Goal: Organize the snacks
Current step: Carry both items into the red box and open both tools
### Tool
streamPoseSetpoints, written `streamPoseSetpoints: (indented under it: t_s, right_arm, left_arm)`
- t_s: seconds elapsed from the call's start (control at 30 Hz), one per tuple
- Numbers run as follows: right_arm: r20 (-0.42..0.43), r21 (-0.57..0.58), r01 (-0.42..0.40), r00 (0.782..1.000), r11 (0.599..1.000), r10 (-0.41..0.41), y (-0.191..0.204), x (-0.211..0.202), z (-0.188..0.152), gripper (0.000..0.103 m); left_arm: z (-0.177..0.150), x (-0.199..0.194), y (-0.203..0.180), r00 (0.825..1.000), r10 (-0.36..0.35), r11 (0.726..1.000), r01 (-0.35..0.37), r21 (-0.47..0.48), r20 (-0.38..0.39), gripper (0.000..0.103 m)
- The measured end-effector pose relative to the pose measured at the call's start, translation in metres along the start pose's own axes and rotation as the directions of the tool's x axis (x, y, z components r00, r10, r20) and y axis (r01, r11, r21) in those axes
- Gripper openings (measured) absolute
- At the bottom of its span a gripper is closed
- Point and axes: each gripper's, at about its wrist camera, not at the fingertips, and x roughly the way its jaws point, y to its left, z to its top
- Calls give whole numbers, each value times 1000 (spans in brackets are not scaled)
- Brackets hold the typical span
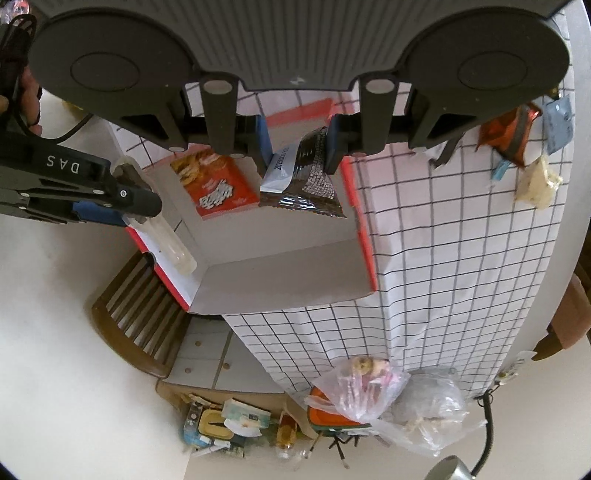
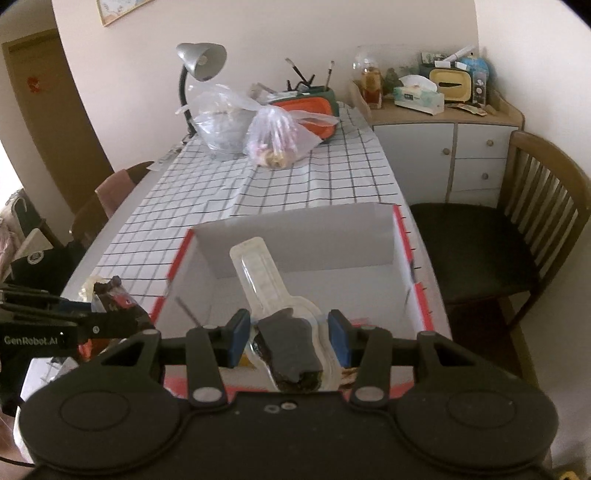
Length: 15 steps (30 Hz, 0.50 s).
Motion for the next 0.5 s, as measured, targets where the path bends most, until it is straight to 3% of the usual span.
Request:
streamPoseSetpoints:
  t_s: [0.27,0.5]
  right_arm:
    - [-76,-41,7,997,999,-10,-26,35,23,45]
    - [-170,-77,-3,985,997,-10,-37,71,30,45]
  left_arm:
    - [33,49,-24,997,50,999,-49,9,-65,29]
    - [51,93,-29,982,97,995,-98,4,-162,29]
